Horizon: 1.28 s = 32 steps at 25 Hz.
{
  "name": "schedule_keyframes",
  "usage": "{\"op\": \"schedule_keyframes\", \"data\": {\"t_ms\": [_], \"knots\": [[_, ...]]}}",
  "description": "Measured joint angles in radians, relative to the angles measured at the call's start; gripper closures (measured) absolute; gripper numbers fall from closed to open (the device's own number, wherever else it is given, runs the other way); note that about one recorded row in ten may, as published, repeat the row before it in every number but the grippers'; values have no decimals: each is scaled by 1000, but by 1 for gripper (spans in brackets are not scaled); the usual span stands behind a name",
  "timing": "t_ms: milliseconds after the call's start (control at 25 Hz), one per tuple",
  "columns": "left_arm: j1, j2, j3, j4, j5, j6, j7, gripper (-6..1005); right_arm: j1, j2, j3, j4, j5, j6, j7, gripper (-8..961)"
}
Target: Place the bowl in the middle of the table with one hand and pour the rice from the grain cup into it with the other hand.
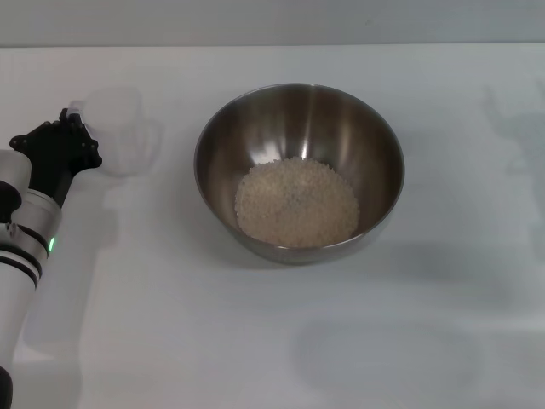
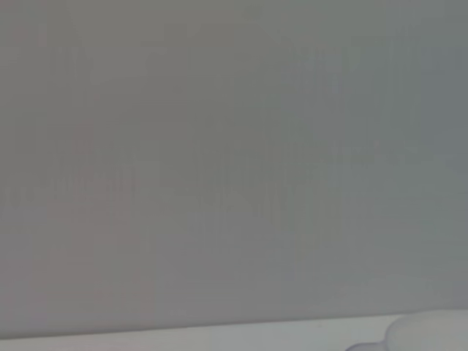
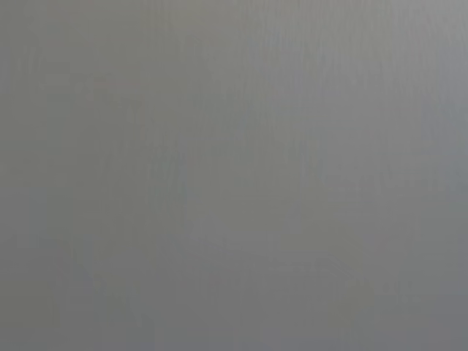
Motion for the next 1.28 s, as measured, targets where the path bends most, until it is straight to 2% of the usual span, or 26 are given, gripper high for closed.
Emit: {"op": "schedule_keyframes", "data": {"t_ms": [240, 480, 680, 960, 1120, 1280], "knots": [[5, 0, 26, 4, 1, -1, -5, 943, -2, 0, 0, 1, 0, 0, 0, 136], [2, 5, 69, 17, 2, -2, -88, 941, -5, 0, -3, 1, 0, 0, 0, 136], [15, 6, 71, 21, 4, 20, -144, 940, -6, 0, -5, 1, 0, -1, 0, 137], [59, 7, 82, 2, 18, 58, -149, 690, -7, 0, -5, -1, 0, -10, 0, 136], [116, 8, 84, -25, 41, 118, -150, 528, -7, 0, -4, -1, 0, -11, 0, 136], [172, 10, 96, -40, 43, 204, -162, 453, -7, 0, 1, -5, 1, -13, 0, 137]]}}
